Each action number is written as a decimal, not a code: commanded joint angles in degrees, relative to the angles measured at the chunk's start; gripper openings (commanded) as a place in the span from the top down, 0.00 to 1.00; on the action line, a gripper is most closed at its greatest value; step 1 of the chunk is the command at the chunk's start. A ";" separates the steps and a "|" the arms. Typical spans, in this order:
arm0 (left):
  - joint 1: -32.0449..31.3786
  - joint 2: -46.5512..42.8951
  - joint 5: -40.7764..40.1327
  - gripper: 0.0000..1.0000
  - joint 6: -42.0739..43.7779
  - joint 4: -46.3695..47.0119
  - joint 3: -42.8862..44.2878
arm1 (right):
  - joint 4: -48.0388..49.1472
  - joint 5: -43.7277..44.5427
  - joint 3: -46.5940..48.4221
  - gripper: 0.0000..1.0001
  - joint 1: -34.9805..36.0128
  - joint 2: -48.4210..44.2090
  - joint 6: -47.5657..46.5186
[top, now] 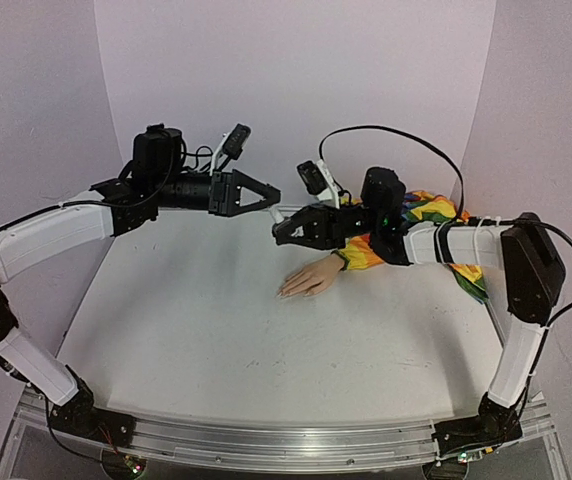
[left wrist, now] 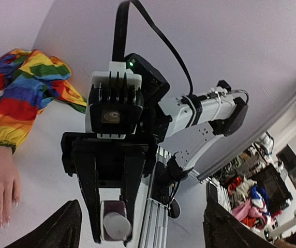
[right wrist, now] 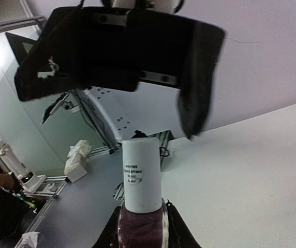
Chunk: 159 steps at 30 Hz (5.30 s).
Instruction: Paint the nails
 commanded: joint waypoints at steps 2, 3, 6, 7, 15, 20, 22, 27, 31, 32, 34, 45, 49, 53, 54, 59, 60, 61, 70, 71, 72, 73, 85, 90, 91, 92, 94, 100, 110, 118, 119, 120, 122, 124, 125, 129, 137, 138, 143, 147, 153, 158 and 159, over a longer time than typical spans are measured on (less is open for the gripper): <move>-2.10 3.72 7.81 0.23 5.45 8.24 6.58 | 8.34 -4.86 0.87 1.00 0.01 -5.95 5.67; -2.20 3.65 8.02 0.23 6.01 8.37 6.46 | 8.72 -4.04 0.67 1.00 0.04 -6.21 5.79; -2.74 2.64 8.21 0.29 7.57 8.74 5.47 | 10.27 -2.30 0.42 1.00 0.00 -6.65 6.48; -2.86 2.47 8.18 0.32 7.66 8.76 5.31 | 11.06 -1.80 0.39 1.00 -0.01 -6.61 6.90; -3.04 2.35 5.04 0.60 7.68 8.85 4.78 | 16.58 -1.78 1.90 1.00 0.04 -4.69 11.37; -3.14 3.05 2.58 0.70 7.34 8.85 5.61 | 17.49 -1.42 1.91 1.00 0.03 -3.83 11.92; -3.14 3.62 1.72 0.69 6.97 8.84 6.20 | 17.53 -1.35 1.99 1.00 -0.01 -3.46 11.95; -3.20 4.54 1.90 0.64 6.27 8.84 7.23 | 17.58 -1.00 1.99 1.00 0.01 -3.05 11.47; -3.46 4.72 1.47 0.77 6.32 8.84 7.50 | 17.60 -0.21 1.83 1.00 0.01 -3.17 11.09; -3.61 4.82 1.33 0.82 6.32 8.84 7.38 | 17.54 0.27 1.70 1.00 -0.02 -3.26 10.83; -3.87 4.74 0.92 0.90 6.53 8.84 6.91 | 17.53 1.49 1.52 1.00 0.00 -3.44 10.40; -6.53 2.11 -47.25 1.00 5.29 -5.56 4.51 | -22.09 75.60 0.41 1.00 4.57 -10.92 -23.98; -6.85 7.79 -63.60 1.00 -6.17 -20.32 12.81 | -15.61 107.48 -2.20 1.00 9.41 -8.98 -33.71; -8.51 15.03 -64.78 1.00 -10.35 -29.45 23.18 | -11.78 113.18 0.75 1.00 12.48 -5.24 -42.30; -8.58 16.01 -63.22 1.00 -11.12 -29.82 24.14 | -12.50 110.75 0.88 1.00 12.52 -5.32 -41.28; -8.44 14.76 -58.68 1.00 -10.77 -29.24 23.41 | -12.94 92.40 -2.25 1.00 11.52 -8.74 -37.32; -8.12 13.96 -55.95 0.94 -9.20 -28.06 22.81 | -13.21 86.10 -3.16 1.00 10.54 -9.70 -35.96; -7.41 13.19 -51.03 0.82 -6.64 -25.99 21.90 | -13.52 79.37 -4.07 1.00 9.18 -10.73 -34.67; -2.51 3.14 -20.00 0.22 4.29 -7.08 7.77 | -17.26 21.37 -3.78 1.00 -1.17 -16.06 -23.26; -1.68 2.06 -12.70 0.22 3.80 -2.41 5.32 | -17.21 16.94 -3.27 1.00 -1.27 -16.21 -21.87; -1.12 1.25 -7.61 0.22 3.44 3.91 3.05 | -16.94 13.41 -2.63 1.00 -1.34 -16.10 -20.20; -0.96 0.83 -3.22 0.22 3.41 6.96 2.32 | -15.81 9.96 -1.97 1.00 -1.31 -15.71 -17.97; -4.19 3.10 6.88 0.34 2.96 19.38 4.63 | 11.14 3.44 -2.49 1.00 -1.26 -11.64 7.66; -4.85 4.48 6.48 0.39 3.07 20.67 6.31 | 15.13 3.29 -2.66 1.00 -1.22 -10.54 10.61; -4.95 4.67 6.42 0.41 3.10 20.89 6.51 | 15.47 3.12 -2.72 1.00 -1.21 -10.36 10.80; -5.04 5.03 6.22 0.44 3.10 21.07 6.74 | 15.81 3.07 -2.75 1.00 -1.24 -10.23 11.07; -5.28 5.87 6.45 0.47 3.07 21.31 7.57 | 16.71 3.06 -2.75 1.00 -1.26 -9.93 11.82; -5.51 7.89 4.84 0.50 2.13 21.41 8.77 | 19.00 2.55 -2.60 1.00 -1.26 -9.26 13.30; -5.68 8.78 2.58 0.88 2.18 21.41 9.38 | 19.18 4.21 -3.34 1.00 -1.29 -8.83 11.79; -6.25 6.33 -12.64 1.00 6.80 11.23 6.49 | -11.79 23.93 -1.96 1.00 -2.95 -14.01 -11.61; -6.78 5.80 -19.59 1.00 7.85 6.91 6.92 | -17.32 31.87 -1.32 1.00 -2.83 -14.86 -15.32; -7.39 5.57 -28.36 1.00 8.01 2.46 7.49 | -20.61 40.18 -1.44 1.00 -2.70 -15.65 -17.60; -8.23 6.24 -44.60 1.00 4.17 -6.37 9.34 | -25.21 62.31 -1.48 1.00 -1.11 -16.39 -22.04; -8.67 8.71 -54.16 1.00 -0.73 -14.30 13.03 | -26.89 85.72 -0.38 1.00 1.64 -15.13 -26.88; -8.92 10.45 -56.19 1.00 -2.68 -17.17 15.36 | -26.93 93.38 0.87 1.00 3.08 -13.76 -29.45; -9.36 18.27 -55.62 1.00 -6.86 -25.33 25.36 | -25.01 108.28 5.93 1.00 8.58 -7.16 -37.55; -8.97 14.68 -47.58 0.84 -2.43 -20.59 22.24 | -24.40 82.80 3.17 1.00 7.50 -8.92 -31.69; -8.82 13.44 -44.91 0.69 -1.51 -18.27 20.48 | -24.28 77.66 2.31 1.00 6.42 -9.72 -30.34; -6.14 6.51 -30.64 0.18 0.79 -7.73 10.54 | -24.14 38.20 0.24 1.00 0.01 -12.44 -23.54; -2.61 2.24 -13.32 0.05 0.03 3.36 3.57 | -23.93 17.28 1.38 1.00 -1.17 -13.64 -18.76; -2.17 -0.43 -1.19 0.04 -1.96 18.81 0.23 | -11.30 5.04 2.14 1.00 -1.18 -13.76 -4.47; -3.44 1.59 1.42 0.17 -1.84 21.86 2.47 | -0.46 4.68 2.41 1.00 -1.18 -11.96 4.57; -3.75 2.18 2.14 0.21 -1.73 21.97 3.12 | 0.81 4.87 2.50 1.00 -1.18 -11.52 5.83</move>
